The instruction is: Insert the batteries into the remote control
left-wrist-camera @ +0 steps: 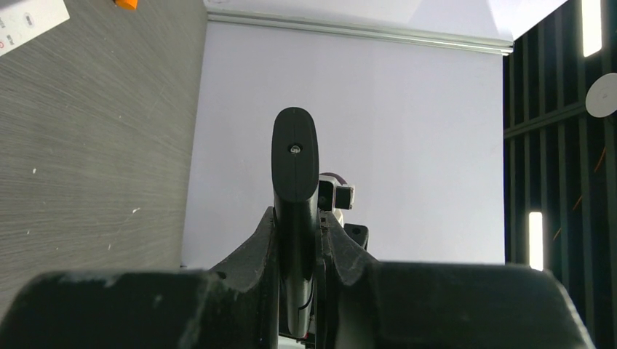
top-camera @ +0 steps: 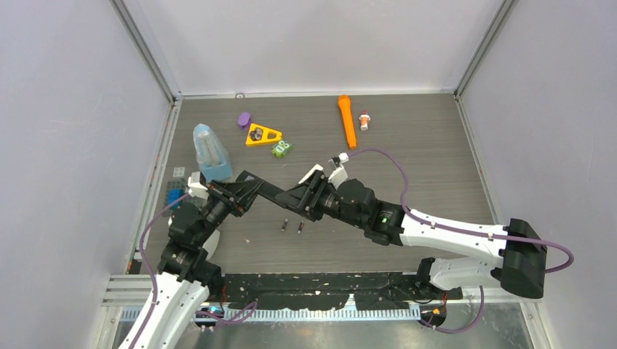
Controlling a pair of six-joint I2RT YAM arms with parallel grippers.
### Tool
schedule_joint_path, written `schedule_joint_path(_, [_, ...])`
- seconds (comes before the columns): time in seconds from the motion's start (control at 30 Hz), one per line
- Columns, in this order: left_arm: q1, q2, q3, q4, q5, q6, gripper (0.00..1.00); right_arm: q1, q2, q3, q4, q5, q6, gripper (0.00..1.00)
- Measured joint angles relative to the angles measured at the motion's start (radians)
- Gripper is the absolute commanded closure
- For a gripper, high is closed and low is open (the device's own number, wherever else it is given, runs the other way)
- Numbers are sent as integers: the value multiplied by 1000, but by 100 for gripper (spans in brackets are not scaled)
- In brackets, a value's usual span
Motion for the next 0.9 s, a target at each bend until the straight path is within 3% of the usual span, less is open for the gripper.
schedule_joint_path(0.33, [-1,0,0,17,-9,16,100,0,-20,-50,69,13,71,62])
schedule_joint_path(0.9, [12,-2,-1,81,-30,29,100,3,53,-37,229,34,87,77])
